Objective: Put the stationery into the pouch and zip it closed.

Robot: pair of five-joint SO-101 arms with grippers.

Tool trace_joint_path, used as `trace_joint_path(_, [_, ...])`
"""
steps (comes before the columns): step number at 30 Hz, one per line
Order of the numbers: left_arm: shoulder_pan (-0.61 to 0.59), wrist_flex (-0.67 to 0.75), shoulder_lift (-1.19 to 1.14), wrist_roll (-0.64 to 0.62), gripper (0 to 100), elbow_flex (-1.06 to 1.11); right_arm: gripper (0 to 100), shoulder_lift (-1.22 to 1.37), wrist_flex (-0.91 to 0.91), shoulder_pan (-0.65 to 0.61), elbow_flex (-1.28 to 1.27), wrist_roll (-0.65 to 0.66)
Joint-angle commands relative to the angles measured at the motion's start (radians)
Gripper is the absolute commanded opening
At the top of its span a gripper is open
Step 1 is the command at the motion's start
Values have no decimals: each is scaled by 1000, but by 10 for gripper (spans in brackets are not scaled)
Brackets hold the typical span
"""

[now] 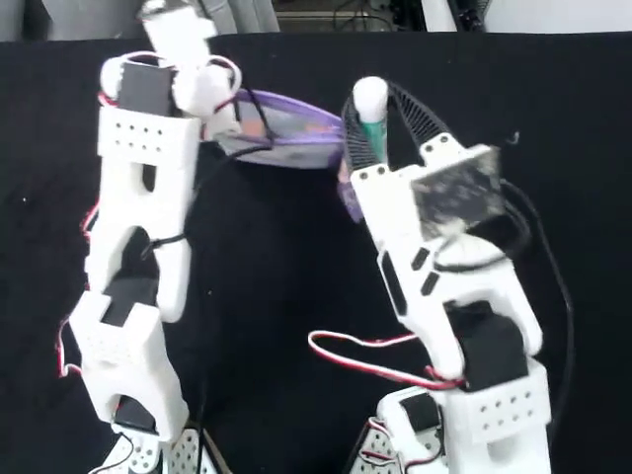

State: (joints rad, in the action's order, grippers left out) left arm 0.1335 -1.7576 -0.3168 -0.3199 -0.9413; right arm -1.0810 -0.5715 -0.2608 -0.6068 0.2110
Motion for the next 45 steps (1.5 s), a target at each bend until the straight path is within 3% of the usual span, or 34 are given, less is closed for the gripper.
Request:
trace_joint_path(1, [25,-5,95,-8,28,35,11,-47,80,11,45,-89])
trace_joint_path(8, [25,-3,227,26,30,183,11,-117,390,-15,-200,-276])
trace_joint_path(17, [24,2,273,25,30,255,11,-170,812,-135,-599,-298])
trace_joint_path(40, [18,52,190,23,30,291,16,-102,832,-181,-750,-290])
trace_joint_path(45, [-7,52,184,23,30,291,139,70,836,-224,-682,-224])
